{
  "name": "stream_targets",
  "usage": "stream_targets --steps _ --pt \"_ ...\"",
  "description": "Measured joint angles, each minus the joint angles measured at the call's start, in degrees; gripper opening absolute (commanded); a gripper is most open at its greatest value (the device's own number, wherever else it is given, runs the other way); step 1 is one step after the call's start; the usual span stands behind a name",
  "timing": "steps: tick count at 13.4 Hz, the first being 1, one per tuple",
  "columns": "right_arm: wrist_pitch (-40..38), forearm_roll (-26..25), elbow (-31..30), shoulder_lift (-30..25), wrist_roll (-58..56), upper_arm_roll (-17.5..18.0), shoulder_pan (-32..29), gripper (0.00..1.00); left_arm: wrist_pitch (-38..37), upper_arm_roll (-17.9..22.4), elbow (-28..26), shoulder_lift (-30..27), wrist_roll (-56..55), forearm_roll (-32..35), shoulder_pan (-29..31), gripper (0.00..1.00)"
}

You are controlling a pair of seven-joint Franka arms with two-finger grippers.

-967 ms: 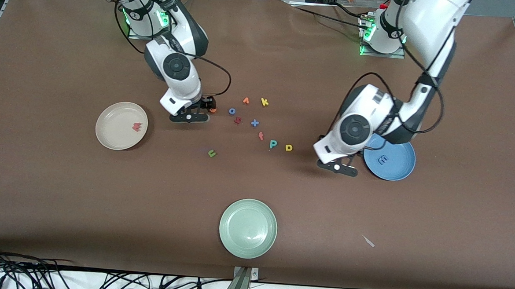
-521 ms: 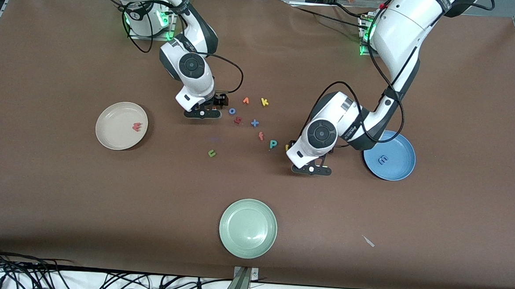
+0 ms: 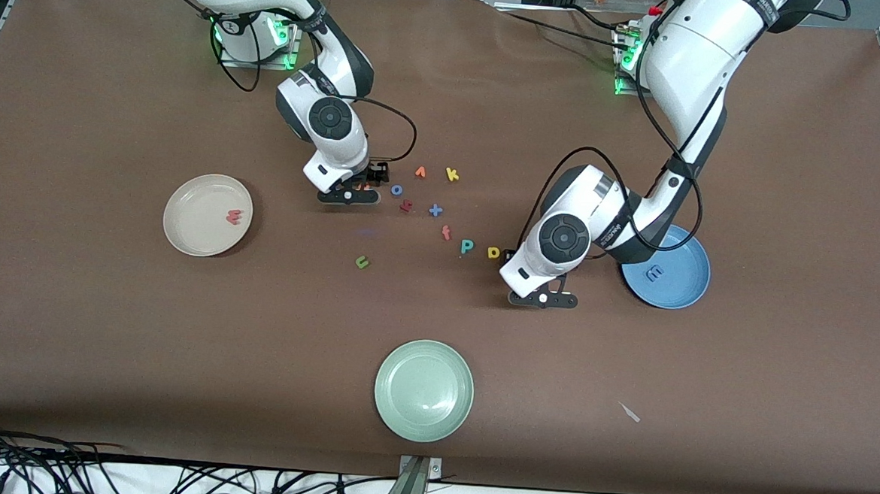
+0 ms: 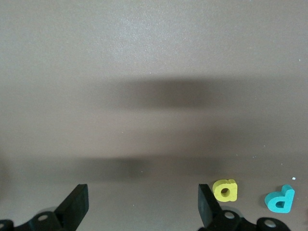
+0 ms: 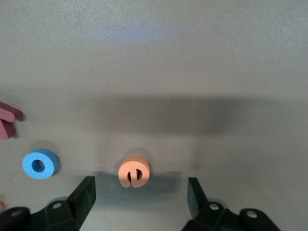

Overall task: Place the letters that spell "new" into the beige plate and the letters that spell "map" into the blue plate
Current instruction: 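Grasp the orange e with the right gripper while the left gripper reaches the yellow a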

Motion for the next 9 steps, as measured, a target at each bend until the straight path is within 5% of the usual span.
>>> stream_targets --steps 9 --pt "2.32 0.0 -0.09 0.84 0.0 0.01 0.03 0.43 0.79 -0.06 0.37 0.02 -0.03 -4.14 -0.22 1.0"
